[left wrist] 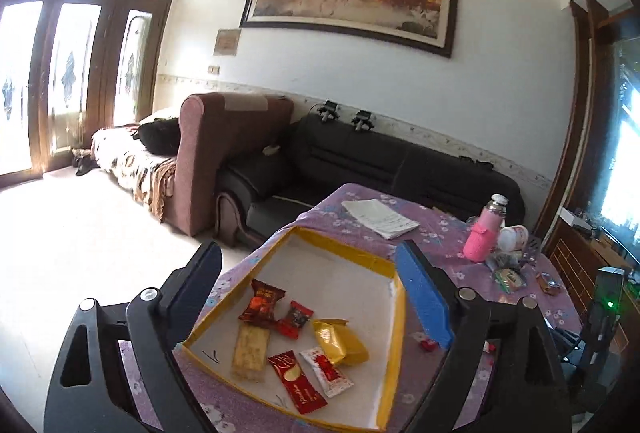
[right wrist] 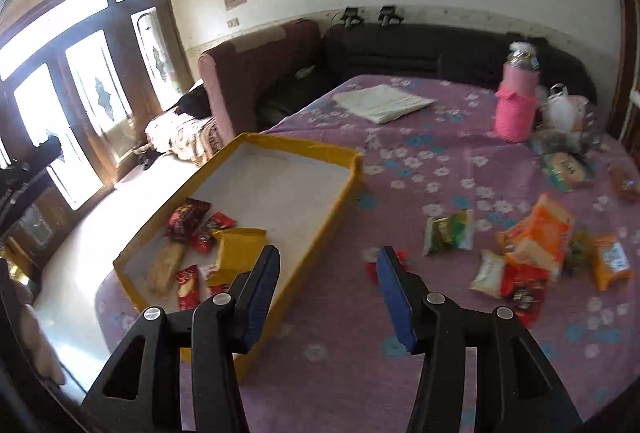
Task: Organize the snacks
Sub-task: 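Lift both open tools away from the tray, then grasp a red dark-labelled candy with the right tool while the left tool grasps a small red candy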
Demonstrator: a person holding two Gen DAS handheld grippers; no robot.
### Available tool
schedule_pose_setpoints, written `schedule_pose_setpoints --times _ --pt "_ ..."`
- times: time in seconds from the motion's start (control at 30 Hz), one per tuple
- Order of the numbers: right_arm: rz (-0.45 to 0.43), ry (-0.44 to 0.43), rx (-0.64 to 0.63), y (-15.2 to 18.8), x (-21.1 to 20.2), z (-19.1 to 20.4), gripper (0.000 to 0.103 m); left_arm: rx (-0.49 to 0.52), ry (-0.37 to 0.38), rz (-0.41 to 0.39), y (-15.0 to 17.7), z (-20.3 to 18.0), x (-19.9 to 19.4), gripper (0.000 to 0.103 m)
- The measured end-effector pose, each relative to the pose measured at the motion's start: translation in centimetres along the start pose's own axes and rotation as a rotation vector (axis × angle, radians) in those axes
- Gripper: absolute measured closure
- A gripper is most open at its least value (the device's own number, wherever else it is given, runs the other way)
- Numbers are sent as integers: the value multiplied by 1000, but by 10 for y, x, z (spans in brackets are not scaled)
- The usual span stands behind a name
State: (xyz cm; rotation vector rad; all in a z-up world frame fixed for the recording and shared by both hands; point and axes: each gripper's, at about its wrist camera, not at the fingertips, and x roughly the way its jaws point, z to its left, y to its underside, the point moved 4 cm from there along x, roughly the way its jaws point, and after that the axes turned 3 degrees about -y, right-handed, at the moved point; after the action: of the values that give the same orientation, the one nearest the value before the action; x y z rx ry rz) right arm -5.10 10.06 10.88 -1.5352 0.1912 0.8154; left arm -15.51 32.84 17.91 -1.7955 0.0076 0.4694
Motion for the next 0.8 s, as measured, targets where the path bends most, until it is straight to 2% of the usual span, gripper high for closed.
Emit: schedule_pose_setpoints --times 0.13,0.17,0.2,0.27,0.33,0.5,0.63,0.7,0.8 --pt "-218 231 -52 9 -62 -29 38 40 76 -53 10 -37 -39 14" --pt "-271 276 -61 11 -76 -34 32 45 93 -57 12 -44 -45 14" --pt "-326 317 -66 13 -90 -40 24 51 110 -62 14 -52 -51 14" --pt "-416 374 -70 19 -117 -53 15 61 138 -67 19 -64 -60 14" --pt "-457 415 -66 24 -133 -66 14 66 149 -73 20 -71 -65 14" --pt "-443 467 -54 36 -135 -94 14 77 151 -76 22 -78 -70 14" --pt "-412 473 -52 43 -118 -110 14 81 159 -34 26 -85 -54 14" --pt "-382 451 -47 45 -105 -117 14 85 166 7 31 -88 -39 14" --pt "-293 353 31 45 -83 -137 14 89 186 90 44 -97 -16 14"
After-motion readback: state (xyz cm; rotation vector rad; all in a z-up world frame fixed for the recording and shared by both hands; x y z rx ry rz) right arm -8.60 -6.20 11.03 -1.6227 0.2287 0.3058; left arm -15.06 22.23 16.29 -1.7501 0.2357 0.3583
